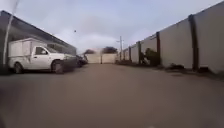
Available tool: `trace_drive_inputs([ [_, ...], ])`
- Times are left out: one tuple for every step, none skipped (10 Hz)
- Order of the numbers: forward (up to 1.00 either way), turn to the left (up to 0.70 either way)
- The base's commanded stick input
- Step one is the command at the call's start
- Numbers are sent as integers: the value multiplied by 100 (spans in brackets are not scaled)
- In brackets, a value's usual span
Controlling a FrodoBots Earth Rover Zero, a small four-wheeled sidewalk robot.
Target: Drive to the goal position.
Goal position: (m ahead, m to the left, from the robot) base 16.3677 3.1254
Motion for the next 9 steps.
trace_drive_inputs([
  [50,0],
  [50,2],
  [50,11],
  [50,19],
  [50,27],
  [50,35],
  [50,43],
  [50,50],
  [50,50],
])
